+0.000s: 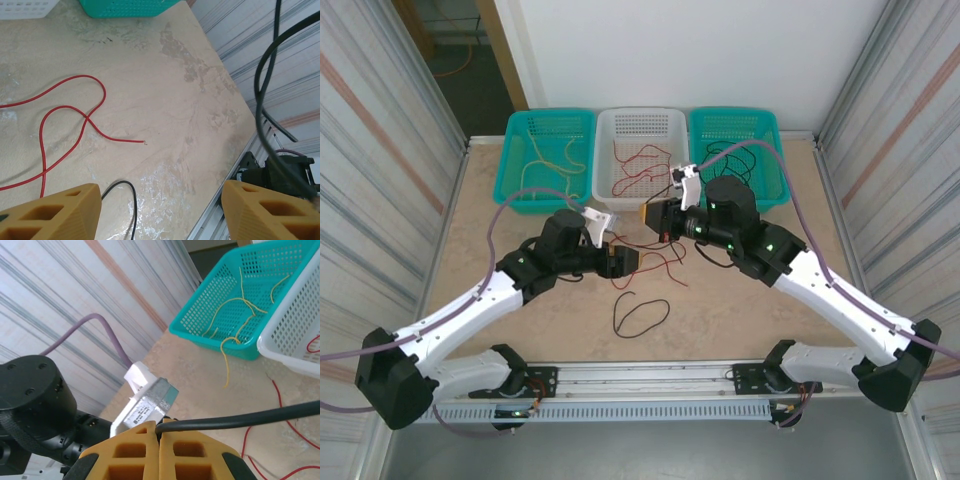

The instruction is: Untangle the cables

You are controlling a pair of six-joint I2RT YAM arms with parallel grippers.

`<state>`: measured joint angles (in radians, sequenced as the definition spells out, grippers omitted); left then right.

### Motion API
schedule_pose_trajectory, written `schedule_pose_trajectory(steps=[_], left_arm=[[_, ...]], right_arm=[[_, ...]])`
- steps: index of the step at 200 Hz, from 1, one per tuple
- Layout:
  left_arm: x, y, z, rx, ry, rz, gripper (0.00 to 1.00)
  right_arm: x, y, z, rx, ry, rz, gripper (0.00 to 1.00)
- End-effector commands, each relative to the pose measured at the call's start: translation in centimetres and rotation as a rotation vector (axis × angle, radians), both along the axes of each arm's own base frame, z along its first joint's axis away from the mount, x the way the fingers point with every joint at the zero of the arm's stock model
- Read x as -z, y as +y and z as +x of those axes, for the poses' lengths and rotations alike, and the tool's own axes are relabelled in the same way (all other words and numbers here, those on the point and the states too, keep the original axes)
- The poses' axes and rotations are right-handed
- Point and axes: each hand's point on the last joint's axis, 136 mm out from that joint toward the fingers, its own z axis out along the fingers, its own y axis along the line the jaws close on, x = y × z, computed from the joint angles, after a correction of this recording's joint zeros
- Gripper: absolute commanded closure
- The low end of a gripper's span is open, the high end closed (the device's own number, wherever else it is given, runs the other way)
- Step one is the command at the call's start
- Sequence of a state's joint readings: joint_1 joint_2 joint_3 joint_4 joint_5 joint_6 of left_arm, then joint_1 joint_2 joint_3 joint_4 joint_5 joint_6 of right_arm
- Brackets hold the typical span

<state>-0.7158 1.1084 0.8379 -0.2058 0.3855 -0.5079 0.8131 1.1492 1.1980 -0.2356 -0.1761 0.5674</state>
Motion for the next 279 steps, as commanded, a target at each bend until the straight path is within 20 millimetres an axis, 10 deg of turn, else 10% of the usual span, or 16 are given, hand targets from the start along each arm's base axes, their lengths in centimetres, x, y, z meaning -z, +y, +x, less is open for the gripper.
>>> schedule_pose_trajectory(steps=[1, 89, 158, 279], left_arm=[[-1.4, -0.7, -0.1, 0.037, -0.045, -0.02, 0.36], [0.1, -0.7, -0.2, 0.043, -0.021, 0.05, 0.39], [3.7, 1.0, 0.2, -0.014, 0.052, 0.218, 0.4], [10.3, 4.3, -1.9, -0.019, 0.231, 0.491, 0.45]], right_arm=[[-2.8, -1.4, 0.0, 0.035, -0.055, 0.026, 1.0], [-3.5, -8.6, 4.6, 0.271, -0.035, -0.026, 1.0], [-2.9, -14.4, 12.9, 0.45, 0.04, -0.072, 1.0], [7.1, -21.2, 28.1, 0.602, 0.298, -0.145, 0.96]])
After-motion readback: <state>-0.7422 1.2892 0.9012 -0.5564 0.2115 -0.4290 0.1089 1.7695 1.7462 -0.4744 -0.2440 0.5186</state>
